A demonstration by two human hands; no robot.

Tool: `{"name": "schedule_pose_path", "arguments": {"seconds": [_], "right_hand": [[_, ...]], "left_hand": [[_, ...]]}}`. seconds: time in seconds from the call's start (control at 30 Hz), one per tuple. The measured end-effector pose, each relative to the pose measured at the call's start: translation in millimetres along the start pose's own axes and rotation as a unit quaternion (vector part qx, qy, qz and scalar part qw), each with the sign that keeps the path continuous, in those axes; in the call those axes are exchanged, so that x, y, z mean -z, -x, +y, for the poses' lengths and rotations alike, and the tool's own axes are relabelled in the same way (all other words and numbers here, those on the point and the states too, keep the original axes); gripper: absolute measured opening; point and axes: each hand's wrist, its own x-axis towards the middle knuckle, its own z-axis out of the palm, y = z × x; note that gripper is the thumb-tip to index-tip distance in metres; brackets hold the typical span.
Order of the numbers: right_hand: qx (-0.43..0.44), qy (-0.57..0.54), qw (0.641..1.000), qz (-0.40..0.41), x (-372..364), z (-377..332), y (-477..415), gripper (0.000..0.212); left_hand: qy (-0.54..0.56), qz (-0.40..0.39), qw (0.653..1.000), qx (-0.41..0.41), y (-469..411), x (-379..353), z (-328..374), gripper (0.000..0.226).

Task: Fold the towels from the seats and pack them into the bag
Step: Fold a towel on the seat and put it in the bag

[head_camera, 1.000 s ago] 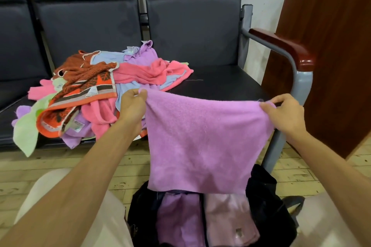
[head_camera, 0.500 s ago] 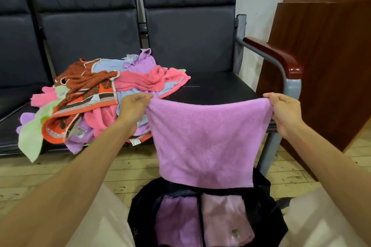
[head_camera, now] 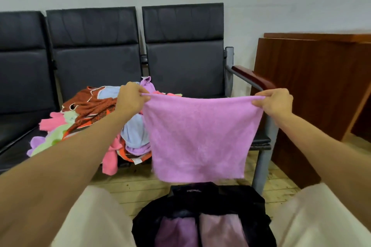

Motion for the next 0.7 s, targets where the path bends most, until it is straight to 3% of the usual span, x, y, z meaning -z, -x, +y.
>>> {"name": "schedule_pose_path", "arguments": {"seconds": [0.3,0.47,0.63,0.7], "right_hand": [[-0.024,0.074,0.997,0.028,-1.7,-27.5,-24.6,0.027],[-0.027,0.071,0.997,-0.027,-14.0,-33.0,-50.9,0.023],[-0.064,0.003,0.997,-0.046,-19.4,-36.7,-82.4,0.025],[-0.105,-0.030,0.992,-0.056,-25.1,-39.8,-97.8,0.025]], "left_hand": [[-0.031,0.075,0.996,0.041,-17.0,7.7,11.1,0.010],[-0.114,0.042,0.992,0.021,-37.2,1.9,21.7,0.010],[-0.083,-0.053,0.994,0.057,-69.0,-13.1,24.2,0.058],[-0.053,-0.072,0.994,0.064,-86.3,-22.8,22.1,0.064]]}}
